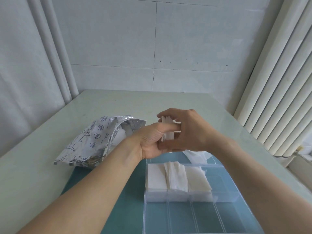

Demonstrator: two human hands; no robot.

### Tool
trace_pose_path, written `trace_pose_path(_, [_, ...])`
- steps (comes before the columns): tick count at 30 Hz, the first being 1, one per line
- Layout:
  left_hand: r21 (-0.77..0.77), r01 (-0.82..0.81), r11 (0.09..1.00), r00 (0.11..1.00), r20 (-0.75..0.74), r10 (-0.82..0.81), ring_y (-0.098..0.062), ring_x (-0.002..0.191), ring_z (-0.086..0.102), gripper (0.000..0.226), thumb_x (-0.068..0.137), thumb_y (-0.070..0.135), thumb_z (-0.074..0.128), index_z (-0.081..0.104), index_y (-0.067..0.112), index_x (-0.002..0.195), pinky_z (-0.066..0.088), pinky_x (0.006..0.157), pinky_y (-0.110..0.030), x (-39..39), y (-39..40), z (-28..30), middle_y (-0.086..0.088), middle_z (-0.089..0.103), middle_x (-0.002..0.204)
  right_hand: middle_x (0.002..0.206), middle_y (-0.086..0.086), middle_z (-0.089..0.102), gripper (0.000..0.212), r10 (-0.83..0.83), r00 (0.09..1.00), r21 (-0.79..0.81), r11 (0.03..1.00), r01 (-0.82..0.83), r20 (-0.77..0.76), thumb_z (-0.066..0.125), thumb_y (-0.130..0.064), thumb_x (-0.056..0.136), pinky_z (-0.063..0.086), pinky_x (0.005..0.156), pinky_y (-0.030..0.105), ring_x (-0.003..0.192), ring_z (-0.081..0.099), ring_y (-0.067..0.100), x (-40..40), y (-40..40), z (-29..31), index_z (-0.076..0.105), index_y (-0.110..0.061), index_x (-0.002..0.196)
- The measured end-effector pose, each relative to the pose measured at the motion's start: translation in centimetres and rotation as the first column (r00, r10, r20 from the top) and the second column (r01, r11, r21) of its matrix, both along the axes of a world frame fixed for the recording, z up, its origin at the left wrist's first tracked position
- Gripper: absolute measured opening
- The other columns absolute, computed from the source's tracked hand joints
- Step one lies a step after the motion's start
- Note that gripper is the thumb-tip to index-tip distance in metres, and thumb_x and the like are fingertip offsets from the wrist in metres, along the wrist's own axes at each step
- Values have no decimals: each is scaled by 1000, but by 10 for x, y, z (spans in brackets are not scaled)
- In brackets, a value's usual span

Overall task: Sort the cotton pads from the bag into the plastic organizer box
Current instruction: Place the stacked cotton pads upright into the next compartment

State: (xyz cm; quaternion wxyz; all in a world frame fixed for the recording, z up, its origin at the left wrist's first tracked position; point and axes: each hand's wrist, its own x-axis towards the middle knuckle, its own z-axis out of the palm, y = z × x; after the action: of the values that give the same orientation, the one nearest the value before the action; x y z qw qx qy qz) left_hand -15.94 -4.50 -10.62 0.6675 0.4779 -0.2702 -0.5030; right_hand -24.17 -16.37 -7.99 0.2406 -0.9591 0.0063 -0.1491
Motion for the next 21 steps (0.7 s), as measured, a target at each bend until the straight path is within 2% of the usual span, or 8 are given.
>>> trace_pose_path(4, [-37,-111,993,990,87,114,-17,65,60,9,91,11,64,68,17,88,51,57,-27,2,-3,-2,-6,59,79,108,-14,66,76,-93,994,-60,994,89,-65,94,-52,54,48,82,21,97,60,8,0,-9,1,61,-28,118])
trace_pose_path(6, [-53,-126,991,989,74,130,-20,67,63,8,87,11,67,66,11,95,53,60,-28,5,-3,-4,-10,59,87,104,-16,61,73,-78,985,-84,994,66,-153,95,-48,54,44,76,16,91,57,4,0,-10,-2,57,-30,113])
trace_pose_path(8, [-41,-61,997,997,35,63,-22,76,65,12,88,14,65,66,11,100,54,66,-30,5,-1,-3,-11,63,94,112,-15,58,79,-24,993,10,1000,25,-118,97,-36,57,43,73,8,91,59,-3,0,-10,-6,57,-29,125])
trace_pose_path(10, [-44,-13,999,1000,-19,12,-20,81,66,11,88,17,62,73,16,88,56,68,-30,6,2,1,-9,66,92,117,-14,60,81,32,999,145,989,-27,-35,96,-25,62,43,71,2,90,61,-14,-1,-7,-3,57,-24,134])
trace_pose_path(14, [-37,57,998,998,34,-56,-17,76,65,13,95,12,56,68,16,90,54,69,-31,3,6,3,-4,67,83,94,-14,69,65,28,1000,101,995,-27,-3,96,-32,59,58,74,28,83,68,4,0,-5,-2,65,-27,116])
trace_pose_path(17, [-12,-61,998,995,84,62,-14,65,58,9,96,12,55,62,11,90,46,62,-25,2,-2,-1,-5,60,74,88,-13,68,57,-37,999,7,999,37,-16,94,-44,56,53,73,30,78,62,7,0,-5,-4,68,-28,103])
trace_pose_path(19, [-11,-112,994,989,97,113,-17,69,57,9,93,14,57,60,7,99,47,64,-26,2,-6,-1,-8,56,79,96,-8,68,50,-69,997,-15,997,70,28,93,-46,57,50,78,31,85,61,11,1,-8,-4,71,-21,94])
trace_pose_path(21, [34,-76,996,992,102,72,-21,75,60,13,95,14,55,58,6,105,51,71,-33,2,-4,0,-10,58,84,119,-8,67,55,-67,997,-46,996,70,47,93,-47,58,45,87,22,105,62,12,1,-11,-3,74,-20,102])
